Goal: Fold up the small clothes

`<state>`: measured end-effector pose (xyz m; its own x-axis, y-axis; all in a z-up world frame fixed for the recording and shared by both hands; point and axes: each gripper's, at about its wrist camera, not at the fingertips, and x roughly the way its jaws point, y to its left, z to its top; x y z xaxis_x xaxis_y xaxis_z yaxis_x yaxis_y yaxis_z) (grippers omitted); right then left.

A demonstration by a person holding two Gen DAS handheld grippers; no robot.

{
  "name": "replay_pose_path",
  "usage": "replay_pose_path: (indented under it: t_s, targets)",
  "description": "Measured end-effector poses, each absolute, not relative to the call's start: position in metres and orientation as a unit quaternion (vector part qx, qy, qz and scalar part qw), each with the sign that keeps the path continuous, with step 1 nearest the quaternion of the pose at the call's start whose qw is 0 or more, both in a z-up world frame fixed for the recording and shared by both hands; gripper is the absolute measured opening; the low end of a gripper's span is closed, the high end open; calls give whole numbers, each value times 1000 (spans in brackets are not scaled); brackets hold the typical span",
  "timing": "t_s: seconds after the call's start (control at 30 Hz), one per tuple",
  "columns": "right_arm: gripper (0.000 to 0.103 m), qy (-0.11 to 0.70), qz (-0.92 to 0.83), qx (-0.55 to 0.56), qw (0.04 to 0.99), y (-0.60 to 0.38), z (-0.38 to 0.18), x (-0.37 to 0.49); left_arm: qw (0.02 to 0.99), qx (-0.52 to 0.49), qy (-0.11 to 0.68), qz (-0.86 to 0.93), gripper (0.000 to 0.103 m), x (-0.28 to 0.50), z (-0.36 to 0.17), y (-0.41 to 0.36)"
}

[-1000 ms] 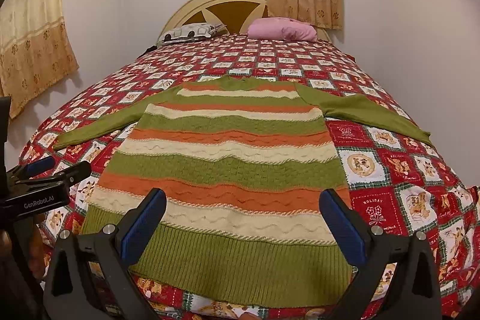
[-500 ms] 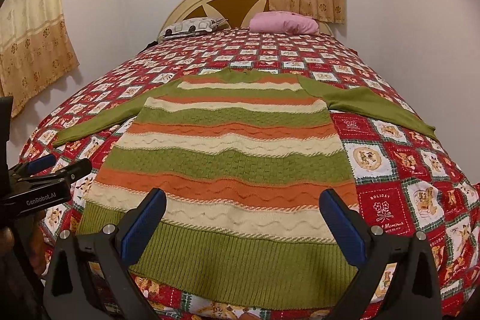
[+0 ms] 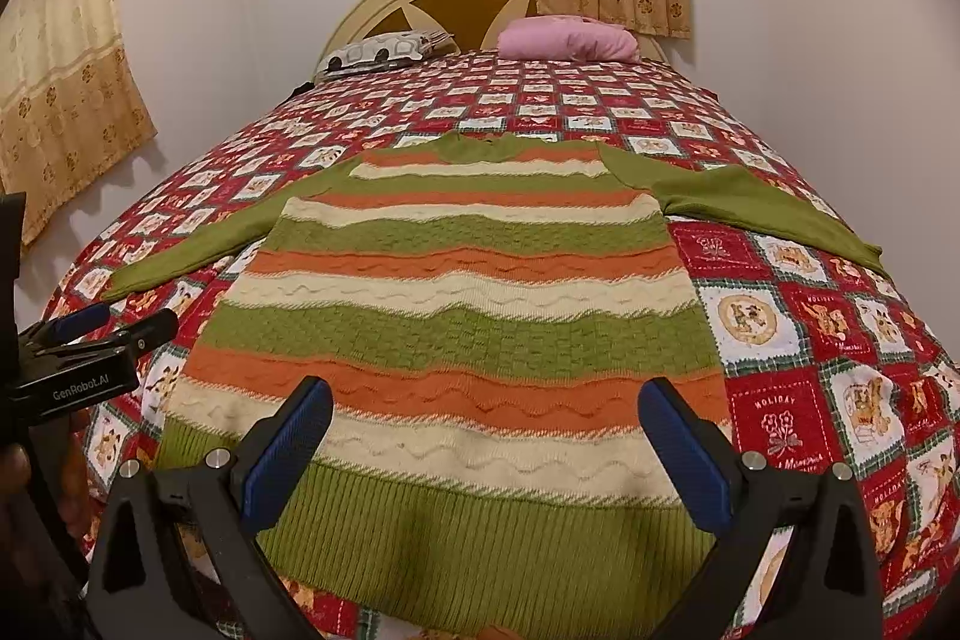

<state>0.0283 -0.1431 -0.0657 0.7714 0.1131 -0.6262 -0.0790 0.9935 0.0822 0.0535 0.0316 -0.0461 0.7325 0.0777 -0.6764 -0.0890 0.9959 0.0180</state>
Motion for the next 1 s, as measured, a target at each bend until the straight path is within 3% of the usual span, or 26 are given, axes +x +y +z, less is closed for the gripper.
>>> replay_pose_path:
  t_s: [0.57,1.0]
  targets:
    - [102,345,1,56,937,-205,-68,99,940,34,338,35,103,117,-41,13]
    - [102,385,-125,160,900,-367,-86,166,934,33,354,36,103,202,-61,6]
